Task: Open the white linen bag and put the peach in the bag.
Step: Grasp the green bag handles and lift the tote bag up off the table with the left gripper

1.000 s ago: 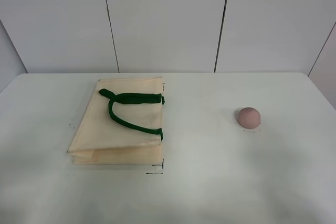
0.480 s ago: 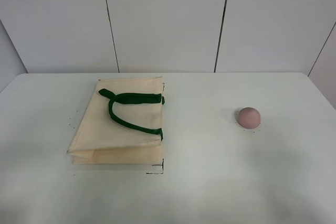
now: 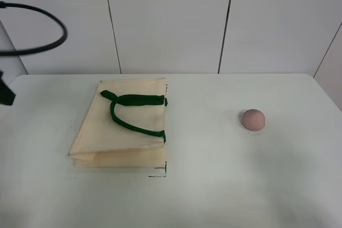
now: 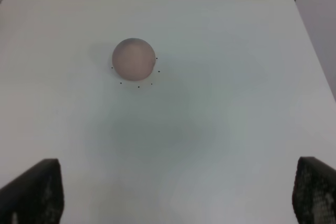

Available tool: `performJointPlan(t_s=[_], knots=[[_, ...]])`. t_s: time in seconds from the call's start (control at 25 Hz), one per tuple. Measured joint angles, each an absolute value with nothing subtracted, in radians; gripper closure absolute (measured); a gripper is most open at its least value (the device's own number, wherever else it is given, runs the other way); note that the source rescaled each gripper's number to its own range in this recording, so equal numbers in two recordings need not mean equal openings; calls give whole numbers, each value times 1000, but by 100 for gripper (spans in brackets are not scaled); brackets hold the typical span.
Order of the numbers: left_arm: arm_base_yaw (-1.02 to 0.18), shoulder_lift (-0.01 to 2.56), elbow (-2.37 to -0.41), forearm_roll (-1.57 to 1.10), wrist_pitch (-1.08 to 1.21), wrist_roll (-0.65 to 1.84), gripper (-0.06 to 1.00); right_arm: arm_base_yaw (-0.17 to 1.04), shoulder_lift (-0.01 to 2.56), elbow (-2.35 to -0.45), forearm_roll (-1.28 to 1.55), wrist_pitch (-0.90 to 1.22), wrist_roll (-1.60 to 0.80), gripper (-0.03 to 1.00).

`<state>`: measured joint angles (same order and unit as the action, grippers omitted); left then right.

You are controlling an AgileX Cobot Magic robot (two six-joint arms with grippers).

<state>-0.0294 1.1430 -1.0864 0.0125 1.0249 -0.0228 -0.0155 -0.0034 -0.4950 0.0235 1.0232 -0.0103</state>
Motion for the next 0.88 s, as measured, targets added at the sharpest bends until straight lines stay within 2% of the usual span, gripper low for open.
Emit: performJointPlan(t_s=[0.16,0.44,0.6,0.72,0.88], knots=[[-29,1455,-1265,13,1013,-24,-5,-15,-3,-495,24,1023,-10,0],[-42,1781,-1488,-31,1017,-63,-5,-15,-3,-495,25,1023,-10,0],[-121,1896,-1584,-31,1011,-136,-5,-15,-3,-495,25,1023,-10,0],[-227,1992,-1668,-33,999,-210,-5,-15,-3,-495,25,1023,-10,0],[-284,2092,-1733,-34,990,-259,-5,-15,-3,-495,25,1023,-10,0]])
